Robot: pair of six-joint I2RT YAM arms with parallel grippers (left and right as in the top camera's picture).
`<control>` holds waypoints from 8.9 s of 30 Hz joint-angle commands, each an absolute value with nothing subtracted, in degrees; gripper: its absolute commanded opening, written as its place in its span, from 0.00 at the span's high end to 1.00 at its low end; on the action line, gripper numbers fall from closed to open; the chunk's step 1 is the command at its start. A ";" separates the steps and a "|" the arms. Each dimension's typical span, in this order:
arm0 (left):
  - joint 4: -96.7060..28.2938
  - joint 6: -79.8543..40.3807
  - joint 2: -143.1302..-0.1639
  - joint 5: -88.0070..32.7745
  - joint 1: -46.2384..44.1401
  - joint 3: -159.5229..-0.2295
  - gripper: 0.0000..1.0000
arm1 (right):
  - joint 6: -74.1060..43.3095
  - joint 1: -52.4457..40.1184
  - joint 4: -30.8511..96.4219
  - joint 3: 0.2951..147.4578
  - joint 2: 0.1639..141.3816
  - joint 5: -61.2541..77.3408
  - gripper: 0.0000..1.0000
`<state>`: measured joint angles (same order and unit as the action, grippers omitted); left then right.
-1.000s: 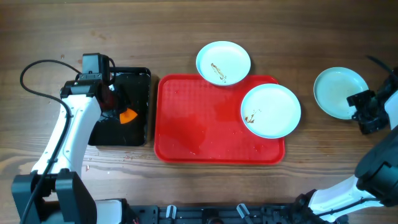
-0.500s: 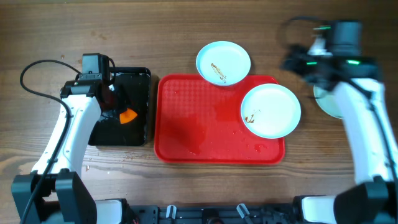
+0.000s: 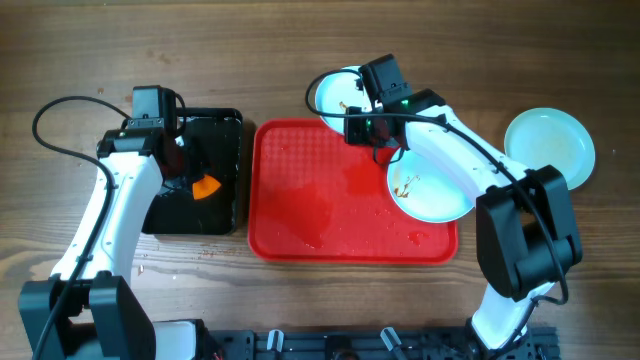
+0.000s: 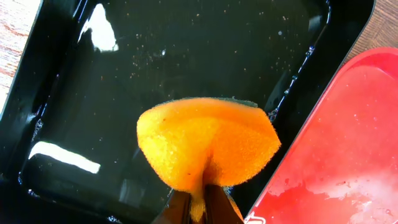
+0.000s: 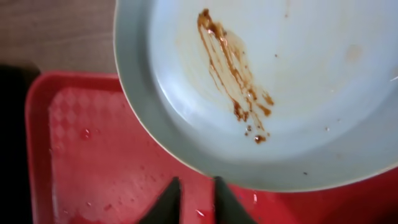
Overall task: Clean dirty plates on tray and stack at the side
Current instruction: 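Return the right gripper to the tray and grasp the next blue plate rim, then scrub the held plate with the sponge in the left gripper, then return the left gripper with the sponge to the black tray, then lift the cleaned plate off the red tray with the right gripper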
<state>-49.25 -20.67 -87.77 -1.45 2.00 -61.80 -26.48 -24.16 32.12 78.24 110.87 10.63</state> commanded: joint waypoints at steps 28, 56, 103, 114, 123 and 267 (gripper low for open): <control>-49.58 -19.88 -88.09 -1.96 2.26 -62.15 0.96 | -18.92 -24.93 37.60 78.63 118.67 13.63 0.96; -47.07 -14.85 -88.16 -2.37 2.26 -62.08 0.96 | -19.70 -37.82 47.86 87.26 102.32 1.67 0.57; -33.34 -8.01 -99.35 -38.96 -14.20 -61.80 0.96 | -39.22 -29.39 52.60 67.72 95.42 1.96 0.74; -25.17 -14.00 -108.01 -35.20 -19.92 -61.80 0.96 | -39.18 -29.39 47.09 67.35 97.95 5.80 0.61; -27.03 -13.98 -108.92 -33.98 -20.03 -61.80 0.96 | -43.66 -29.39 43.75 67.02 104.60 6.07 0.73; -65.30 -28.69 -104.81 4.23 -1.10 -83.99 0.96 | -12.80 -29.54 47.22 77.36 89.56 -35.33 0.95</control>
<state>-66.48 -30.48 -106.04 6.81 -1.02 -86.50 -18.26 -29.56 47.31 73.76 91.15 -27.09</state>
